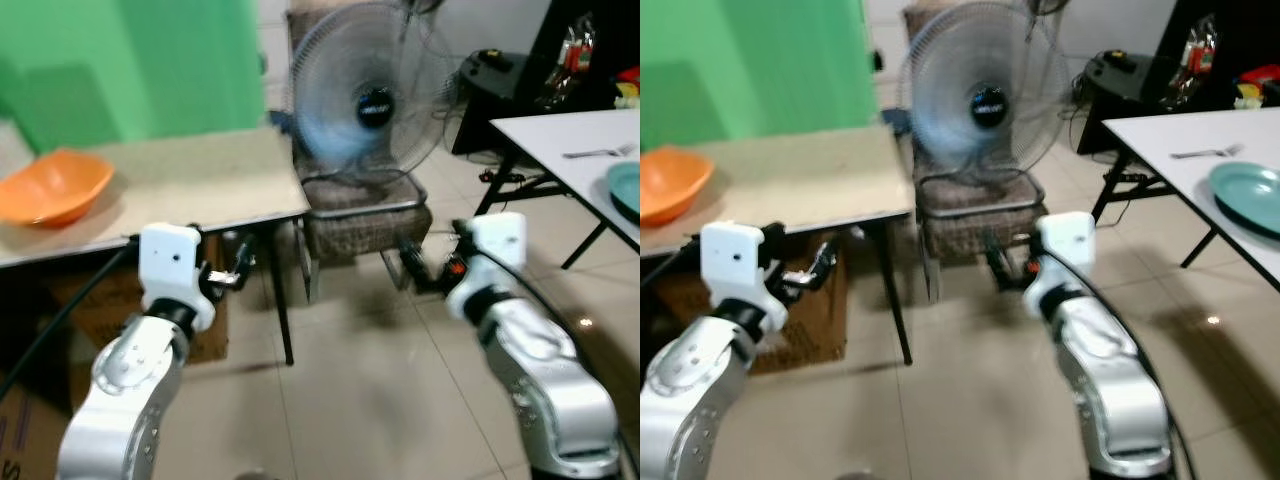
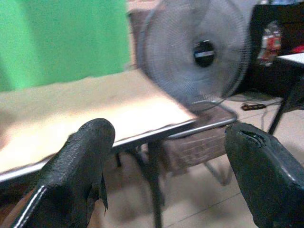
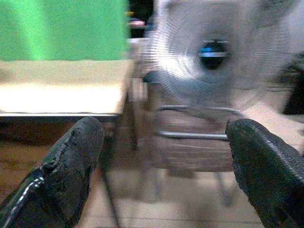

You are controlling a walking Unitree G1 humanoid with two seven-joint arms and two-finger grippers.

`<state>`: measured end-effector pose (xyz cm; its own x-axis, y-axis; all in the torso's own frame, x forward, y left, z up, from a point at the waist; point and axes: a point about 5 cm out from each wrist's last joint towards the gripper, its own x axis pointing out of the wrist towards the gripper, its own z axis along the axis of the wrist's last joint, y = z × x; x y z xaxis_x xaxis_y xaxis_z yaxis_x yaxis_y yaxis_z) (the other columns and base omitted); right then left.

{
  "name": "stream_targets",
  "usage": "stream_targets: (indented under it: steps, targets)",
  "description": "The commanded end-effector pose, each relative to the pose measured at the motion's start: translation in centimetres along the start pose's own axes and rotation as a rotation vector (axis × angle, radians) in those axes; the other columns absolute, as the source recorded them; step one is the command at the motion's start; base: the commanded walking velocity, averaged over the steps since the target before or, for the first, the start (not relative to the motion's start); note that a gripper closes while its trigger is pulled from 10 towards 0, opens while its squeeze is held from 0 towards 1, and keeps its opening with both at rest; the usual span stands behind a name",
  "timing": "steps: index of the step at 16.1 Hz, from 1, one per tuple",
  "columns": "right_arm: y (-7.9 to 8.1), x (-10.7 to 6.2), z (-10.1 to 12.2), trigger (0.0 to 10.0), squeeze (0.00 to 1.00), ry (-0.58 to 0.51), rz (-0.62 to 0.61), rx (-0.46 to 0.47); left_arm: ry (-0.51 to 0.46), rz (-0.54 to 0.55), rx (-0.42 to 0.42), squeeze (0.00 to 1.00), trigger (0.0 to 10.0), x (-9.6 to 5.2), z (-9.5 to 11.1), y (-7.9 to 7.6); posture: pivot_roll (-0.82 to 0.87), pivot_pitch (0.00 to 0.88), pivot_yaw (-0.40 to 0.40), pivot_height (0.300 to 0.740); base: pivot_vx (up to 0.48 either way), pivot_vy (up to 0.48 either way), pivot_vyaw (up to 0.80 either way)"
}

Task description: Setting the table

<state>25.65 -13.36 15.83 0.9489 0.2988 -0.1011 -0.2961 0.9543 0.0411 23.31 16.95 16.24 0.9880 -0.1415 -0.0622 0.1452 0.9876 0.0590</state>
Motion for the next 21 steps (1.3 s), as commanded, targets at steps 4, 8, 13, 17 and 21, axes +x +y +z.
stream_targets:
  steps: [4, 8, 13, 17, 21]
  targets:
    - [-0.4, 0.07, 0.27, 10.0, 0.0, 0.026, 0.025, -0.04, -0.007, 0.021, -0.019, 0.0, 10.0, 0.24, 0.23, -0.11, 0.03, 0.0, 0.005, 0.74, 0.0, 0.0, 0.16]
    - [0.0, 0.25, 0.38, 10.0, 0.0, 0.021, 0.057, -0.064, -0.017, 0.054, 0.013, 0.0, 10.0, 0.4, 0.34, 0.57, 0.03, 0.0, 0.005, 0.74, 0.071, 0.0, 0.8]
    - [-0.33, 0.23, 0.38, 10.0, 0.0, 0.01, 0.021, -0.023, -0.024, 0.06, 0.017, 0.0, 10.0, 0.37, 0.45, 0.7, 0.03, 0.0, 0.002, 0.74, 0.316, 0.0, 0.16]
    - [-0.06, 0.36, 0.54, 10.0, 0.0, 0.017, 0.06, -0.088, -0.025, 0.054, 0.016, 0.0, 10.0, 0.35, 0.39, 0.5, 0.03, 0.0, -0.001, 0.74, 0.333, 0.0, 0.16]
    - [0.23, 0.62, 0.51, 10.0, 0.0, 0.013, 0.075, -0.079, -0.028, 0.059, 0.019, 0.0, 10.0, 0.3, 0.41, 0.64, 0.04, 0.0, -0.01, 0.74, 0.34, 0.0, 0.6]
